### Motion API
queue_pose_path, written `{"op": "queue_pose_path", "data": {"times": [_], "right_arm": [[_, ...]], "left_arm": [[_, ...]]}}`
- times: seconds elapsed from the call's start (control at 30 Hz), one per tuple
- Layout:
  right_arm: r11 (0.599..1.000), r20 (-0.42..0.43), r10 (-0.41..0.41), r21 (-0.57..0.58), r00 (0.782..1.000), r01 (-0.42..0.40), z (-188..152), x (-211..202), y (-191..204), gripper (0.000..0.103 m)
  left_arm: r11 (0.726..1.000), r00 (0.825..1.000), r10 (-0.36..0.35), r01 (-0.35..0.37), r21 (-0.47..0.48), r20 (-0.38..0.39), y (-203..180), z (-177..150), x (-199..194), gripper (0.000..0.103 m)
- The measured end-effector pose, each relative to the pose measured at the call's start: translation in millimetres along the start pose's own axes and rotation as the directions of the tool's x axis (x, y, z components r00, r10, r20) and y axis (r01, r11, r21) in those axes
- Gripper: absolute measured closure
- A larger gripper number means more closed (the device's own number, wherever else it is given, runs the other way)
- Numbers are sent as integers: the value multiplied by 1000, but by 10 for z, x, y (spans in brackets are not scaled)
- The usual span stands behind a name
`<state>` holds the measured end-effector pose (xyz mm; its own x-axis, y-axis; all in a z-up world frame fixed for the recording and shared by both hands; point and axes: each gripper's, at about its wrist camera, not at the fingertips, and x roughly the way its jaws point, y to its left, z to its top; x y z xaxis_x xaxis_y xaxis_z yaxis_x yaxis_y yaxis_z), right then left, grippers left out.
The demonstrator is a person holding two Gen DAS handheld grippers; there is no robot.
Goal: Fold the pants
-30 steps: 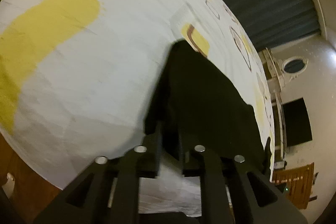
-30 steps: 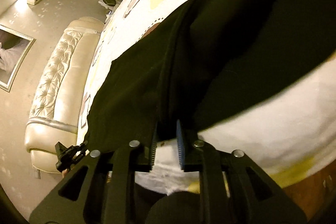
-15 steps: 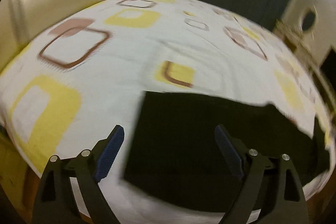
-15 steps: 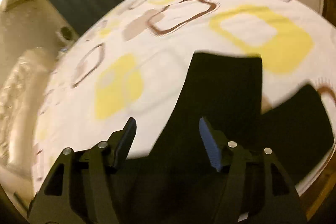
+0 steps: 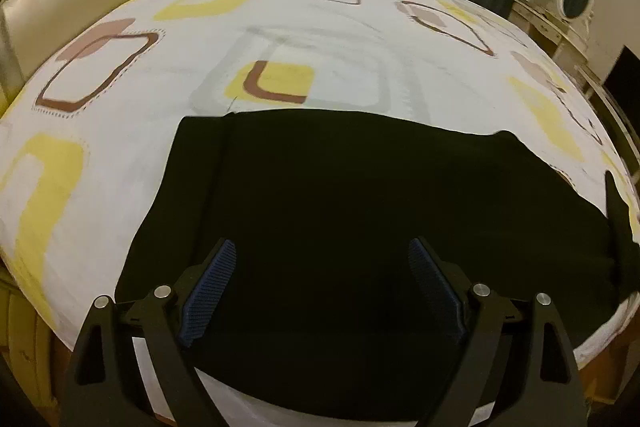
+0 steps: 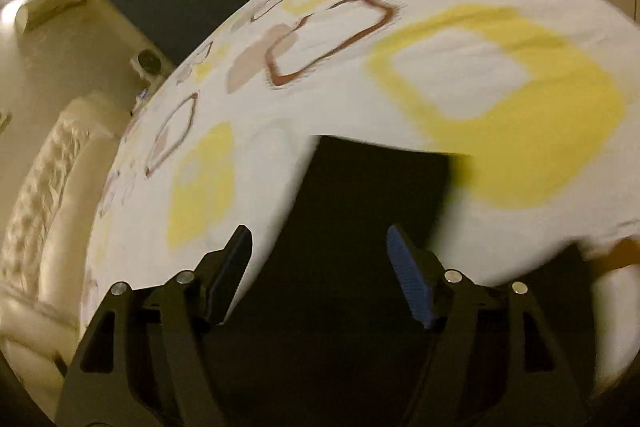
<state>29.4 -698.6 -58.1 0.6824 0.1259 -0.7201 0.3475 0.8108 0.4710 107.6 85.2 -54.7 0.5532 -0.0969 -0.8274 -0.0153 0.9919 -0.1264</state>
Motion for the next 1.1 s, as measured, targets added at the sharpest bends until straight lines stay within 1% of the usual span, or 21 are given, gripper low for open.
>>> {"op": "queue_pose_path", "data": {"times": [0.03, 0.07, 0.1, 0.17, 0.23, 0.27, 0.37, 0.43, 0.47, 0.53, 0.57, 0.6, 0.67, 0.73, 0.8, 0.87, 0.93, 0.97, 1.03, 1.07, 1.1], "right_arm": [[999, 13, -19, 28, 1000, 19, -13, -126, -187, 33], [994, 24, -31, 101, 999, 29, -63, -287, -502, 33], [987, 27, -25, 162, 999, 20, -111, -380, -717, 33], [950, 26, 0, 312, 1000, -8, -309, -537, -1227, 33], [924, 3, 41, 379, 999, -39, -502, -537, -1503, 33], [915, 0, 99, 393, 995, -91, -612, -512, -1569, 33], [898, 21, 194, 399, 981, -186, -776, -503, -1566, 33], [864, 36, 277, 428, 960, -265, -889, -463, -1529, 33], [854, 38, 293, 440, 955, -279, -945, -434, -1501, 35], [866, 40, 252, 437, 967, -244, -979, -424, -1473, 49], [872, 27, 244, 432, 969, -232, -985, -413, -1459, 71], [876, 14, 249, 424, 968, -231, -978, -383, -1429, 81], [913, -8, 194, 368, 981, -177, -923, -395, -1329, 84], [945, 23, 143, 293, 989, -144, -813, -516, -1219, 85], [964, 50, 103, 241, 993, -113, -714, -576, -1104, 85], [982, 38, 38, 185, 999, -45, -680, -555, -1042, 86], [983, -17, -8, 182, 1000, 11, -734, -392, -1111, 86], [982, -31, 1, 191, 1000, 5, -775, -304, -1180, 85], [963, -7, 67, 260, 998, -63, -805, -344, -1334, 85], [951, 11, 70, 301, 998, -70, -803, -391, -1396, 83], [945, 23, 34, 325, 999, -40, -797, -448, -1442, 82]], "left_arm": [[1000, 1000, 5, -5, -11, -6, 18, -4, 12, 16], [1000, 1000, 5, -5, -22, -11, 36, -6, 20, 16], [999, 1000, 3, -3, -40, -13, 58, -8, 28, 16], [998, 1000, 6, -6, -59, -4, 68, -17, 20, 16], [998, 1000, 11, -11, -64, 1, 67, -11, 30, 16], [998, 1000, 7, -7, -67, -1, 65, -3, 40, 16], [997, 1000, 4, -4, -73, 0, 37, 30, 58, 16], [997, 1000, 19, -19, -75, -1, 20, 33, 74, 16], [997, 1000, 25, -25, -79, 0, 14, 29, 80, 16], [996, 999, 37, -36, -83, 5, -1, 4, 90, 16], [996, 999, 44, -43, -78, 7, -16, -11, 100, 15], [996, 999, 46, -46, -75, 7, -17, -15, 112, 15], [996, 999, 47, -46, -81, 11, -12, -23, 128, 14], [994, 999, 41, -40, -98, 13, 7, -18, 128, 13], [992, 999, 33, -31, -120, 14, 27, -14, 125, 12], [991, 999, 28, -25, -131, 17, 34, -21, 123, 12], [991, 999, 26, -23, -132, 19, 35, -28, 128, 12], [991, 999, 27, -24, -132, 21, 35, -33, 131, 12], [992, 999, 31, -27, -127, 29, 22, -46, 134, 11], [992, 999, 35, -31, -120, 32, 11, -53, 135, 11], [993, 999, 36, -32, -115, 33, 7, -56, 137, 11]]}}
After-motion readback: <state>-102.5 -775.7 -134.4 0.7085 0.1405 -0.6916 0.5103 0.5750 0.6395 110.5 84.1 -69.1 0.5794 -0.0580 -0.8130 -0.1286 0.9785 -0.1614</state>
